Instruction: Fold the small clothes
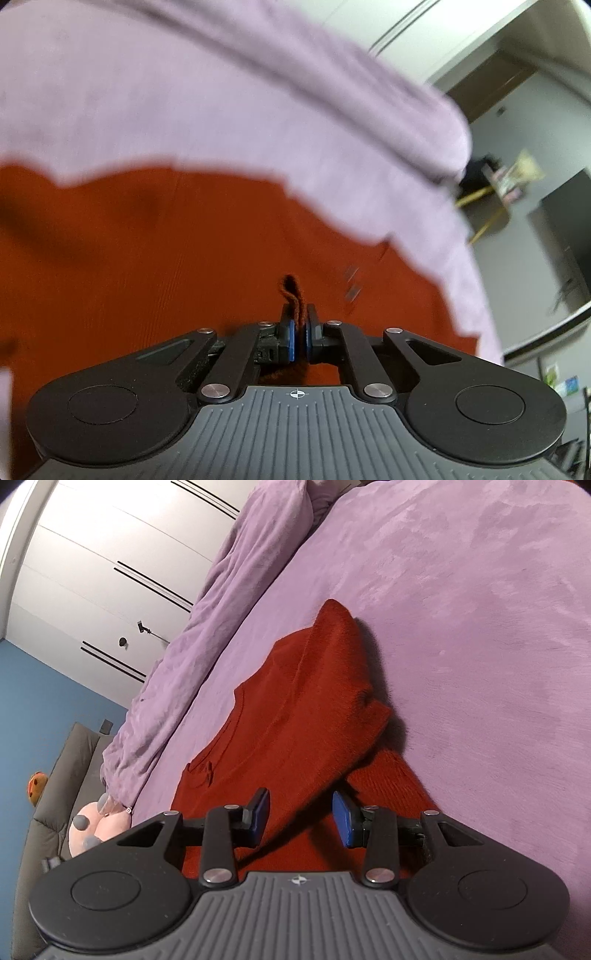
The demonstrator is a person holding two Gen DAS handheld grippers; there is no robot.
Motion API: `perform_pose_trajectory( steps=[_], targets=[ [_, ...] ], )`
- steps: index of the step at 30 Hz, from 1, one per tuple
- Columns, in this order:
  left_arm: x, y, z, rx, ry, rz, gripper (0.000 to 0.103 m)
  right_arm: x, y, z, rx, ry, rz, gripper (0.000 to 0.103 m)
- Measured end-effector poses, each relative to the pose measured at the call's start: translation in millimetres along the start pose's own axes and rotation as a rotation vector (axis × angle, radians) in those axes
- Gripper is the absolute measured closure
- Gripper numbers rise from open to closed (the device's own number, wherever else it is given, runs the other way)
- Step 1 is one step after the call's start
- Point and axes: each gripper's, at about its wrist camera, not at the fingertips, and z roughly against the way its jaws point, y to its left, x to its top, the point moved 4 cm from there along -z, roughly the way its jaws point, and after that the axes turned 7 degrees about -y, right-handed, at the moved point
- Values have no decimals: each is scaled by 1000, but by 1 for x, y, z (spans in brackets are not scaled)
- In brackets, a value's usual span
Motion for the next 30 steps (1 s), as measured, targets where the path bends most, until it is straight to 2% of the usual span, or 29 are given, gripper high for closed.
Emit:
perform_pose_trajectory(
  steps=[2, 5, 9, 12, 13, 14, 16, 19, 22, 25, 28, 30],
  targets=[
    [19, -8, 13, -21, -68, -3, 96, 2, 3, -5, 0, -4, -3, 65],
    [42, -12, 32, 16, -163, -71, 96, 7, 5, -14, -6, -22, -15, 65],
    [49, 7, 35, 120, -157, -124, 96, 13, 9, -29, -7, -42, -32, 67],
    [44, 22, 23, 166, -108, -127, 96, 13, 12, -40, -47, -45, 10, 84],
    [40, 25, 18, 180, -94, -134, 96, 14, 14, -42, -68, -47, 32, 94],
    [36, 27, 14, 194, -80, -140, 96, 14, 14, -44, -98, -51, 61, 97],
    [28, 26, 2, 196, -56, -158, 96, 14, 17, -42, -144, -78, 127, 98],
    [15, 28, 4, 178, -41, -197, 96, 13, 27, -34, -223, -165, 275, 98],
    [13, 21, -2, 197, -52, -255, 96, 7, 30, -39, -267, -150, 366, 98],
    [21, 17, 5, 177, -94, -257, 96, 4, 35, -35, -242, -106, 418, 94],
    [32, 7, 16, 135, -169, -273, 96, 7, 41, -21, -192, -95, 437, 91],
    [38, 3, 25, 130, -219, -297, 96, 7, 43, -14, -188, -102, 449, 91]
  ],
)
